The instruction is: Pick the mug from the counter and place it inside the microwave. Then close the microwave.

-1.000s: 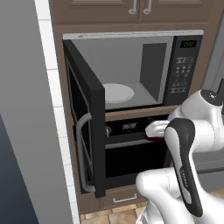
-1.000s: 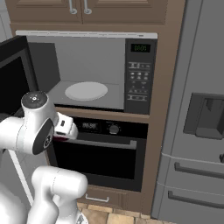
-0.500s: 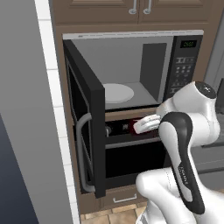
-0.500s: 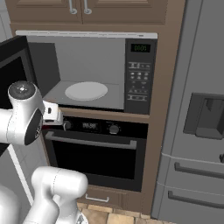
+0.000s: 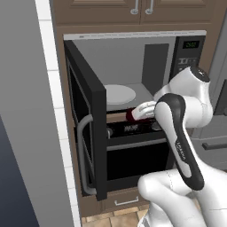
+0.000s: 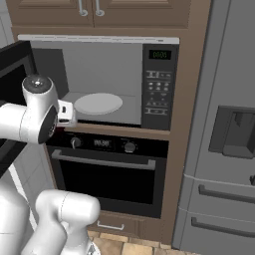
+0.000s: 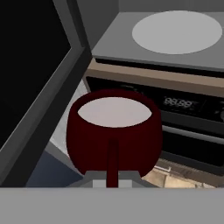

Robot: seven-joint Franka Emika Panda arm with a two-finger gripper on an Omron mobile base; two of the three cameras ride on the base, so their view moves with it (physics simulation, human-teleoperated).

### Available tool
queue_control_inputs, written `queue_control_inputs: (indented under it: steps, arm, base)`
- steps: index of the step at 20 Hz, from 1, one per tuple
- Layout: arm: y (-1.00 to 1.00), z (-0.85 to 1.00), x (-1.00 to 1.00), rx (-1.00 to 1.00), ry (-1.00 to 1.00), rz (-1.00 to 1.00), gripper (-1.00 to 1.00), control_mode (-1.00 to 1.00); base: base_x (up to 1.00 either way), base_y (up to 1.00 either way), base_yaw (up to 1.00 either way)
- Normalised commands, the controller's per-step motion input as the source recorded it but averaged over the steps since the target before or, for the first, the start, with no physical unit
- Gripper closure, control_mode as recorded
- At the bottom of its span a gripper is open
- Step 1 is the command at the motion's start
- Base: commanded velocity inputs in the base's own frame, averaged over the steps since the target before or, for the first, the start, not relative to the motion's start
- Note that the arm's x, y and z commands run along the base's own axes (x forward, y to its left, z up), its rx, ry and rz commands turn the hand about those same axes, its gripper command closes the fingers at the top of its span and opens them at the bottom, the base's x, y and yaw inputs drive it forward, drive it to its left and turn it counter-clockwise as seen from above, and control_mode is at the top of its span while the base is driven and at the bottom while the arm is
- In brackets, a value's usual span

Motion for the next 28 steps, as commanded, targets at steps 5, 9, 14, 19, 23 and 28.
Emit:
queue_control_inputs:
  steps: [5,9,14,19,23,28]
  arm:
    - [0.0,0.14,0.24,0.0,-0.09,-0.03,1.0,-1.0]
    - [0.0,0.09,0.26,0.0,-0.15,-0.01,1.0,-1.0]
    - [0.0,0.08,0.27,0.0,-0.09,-0.05,1.0,-1.0]
    - [0.0,0.02,0.35,0.0,0.0,-0.17,1.0,-1.0]
    - [0.0,0.0,0.53,0.0,0.0,-0.18,1.0,-1.0]
    - [0.0,0.0,0.45,0.01,0.0,-0.04,1.0,-1.0]
  base:
    - [0.0,0.0,0.0]
    - [0.0,0.0,0.0]
    - [0.0,0.0,0.0]
    - [0.0,0.0,0.0]
    - [0.0,0.0,0.0]
    - [0.0,0.0,0.0]
